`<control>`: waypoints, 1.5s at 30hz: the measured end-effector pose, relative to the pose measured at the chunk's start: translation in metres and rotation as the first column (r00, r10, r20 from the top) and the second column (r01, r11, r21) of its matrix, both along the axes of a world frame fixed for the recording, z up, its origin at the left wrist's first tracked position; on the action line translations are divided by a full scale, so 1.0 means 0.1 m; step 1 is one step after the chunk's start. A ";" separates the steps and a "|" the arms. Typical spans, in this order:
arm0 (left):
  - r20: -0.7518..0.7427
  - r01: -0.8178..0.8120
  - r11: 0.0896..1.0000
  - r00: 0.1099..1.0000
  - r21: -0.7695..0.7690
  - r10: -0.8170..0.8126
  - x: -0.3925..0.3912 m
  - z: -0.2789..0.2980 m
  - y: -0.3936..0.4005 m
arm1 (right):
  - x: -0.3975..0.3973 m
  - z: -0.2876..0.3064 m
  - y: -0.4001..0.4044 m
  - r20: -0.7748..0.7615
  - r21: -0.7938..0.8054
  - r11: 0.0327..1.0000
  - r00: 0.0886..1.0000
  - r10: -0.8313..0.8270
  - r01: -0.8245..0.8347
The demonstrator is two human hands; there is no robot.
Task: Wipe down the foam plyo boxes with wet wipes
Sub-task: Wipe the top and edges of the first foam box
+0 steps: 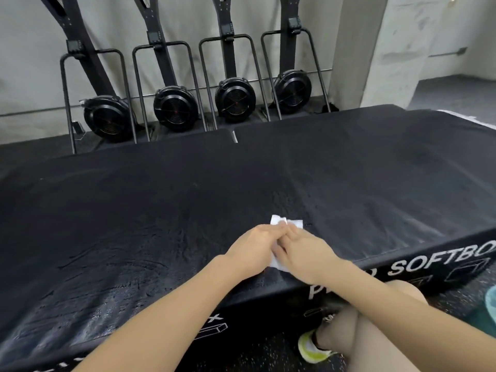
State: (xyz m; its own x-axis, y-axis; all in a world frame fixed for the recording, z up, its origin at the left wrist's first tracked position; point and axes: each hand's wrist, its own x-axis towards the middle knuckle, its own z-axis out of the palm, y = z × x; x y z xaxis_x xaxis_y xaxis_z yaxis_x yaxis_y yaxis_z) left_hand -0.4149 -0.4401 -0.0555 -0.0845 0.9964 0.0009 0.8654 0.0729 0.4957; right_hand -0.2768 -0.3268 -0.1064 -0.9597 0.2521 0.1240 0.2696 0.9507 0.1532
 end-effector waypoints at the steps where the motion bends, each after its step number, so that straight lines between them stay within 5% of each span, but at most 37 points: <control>1: -0.006 0.004 1.000 1.000 -0.003 -0.004 0.00 -0.01 0.02 | -0.01 0.02 0.08 0.046 0.017 1.000 0.999 -0.004 0.003; 6: -0.276 0.067 0.990 0.961 0.125 -0.031 0.00 -0.16 0.04 | 0.27 -0.04 -0.15 -0.014 0.073 0.993 0.996 -0.092 0.093; 11: -0.190 0.230 0.919 0.966 0.320 -0.176 0.25 -0.19 -0.20 | 0.36 -0.13 -0.52 -0.036 0.057 0.998 0.999 -0.037 0.039; 17: -0.213 0.121 0.979 0.973 0.164 -0.084 0.15 -0.20 -0.13 | 0.16 -0.10 -0.38 -0.077 0.014 0.999 0.996 -0.048 0.049; 23: -0.493 0.201 0.977 0.859 0.073 -0.140 0.55 -0.36 -0.37 | 0.65 -0.32 -0.59 -0.151 0.086 0.996 0.988 0.010 0.003; 34: -0.632 0.061 0.994 0.775 0.088 0.008 0.56 -0.47 -0.95 | 0.34 -0.60 -0.78 -0.429 0.004 0.986 0.890 0.154 -0.168; 45: -0.701 -0.032 0.995 0.708 0.092 0.088 0.24 -0.49 -1.34 | 0.02 -0.51 -0.99 -0.352 0.128 0.955 0.889 0.295 -0.266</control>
State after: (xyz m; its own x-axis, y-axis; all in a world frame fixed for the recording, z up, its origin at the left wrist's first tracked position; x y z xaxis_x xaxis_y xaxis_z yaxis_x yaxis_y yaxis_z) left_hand -0.3910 -0.5741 -0.1042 -0.0914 0.9842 0.1519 0.9601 0.1276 -0.2489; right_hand -0.2746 -0.4255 -0.1577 -0.8735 -0.0442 0.4849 0.0438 0.9847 0.1687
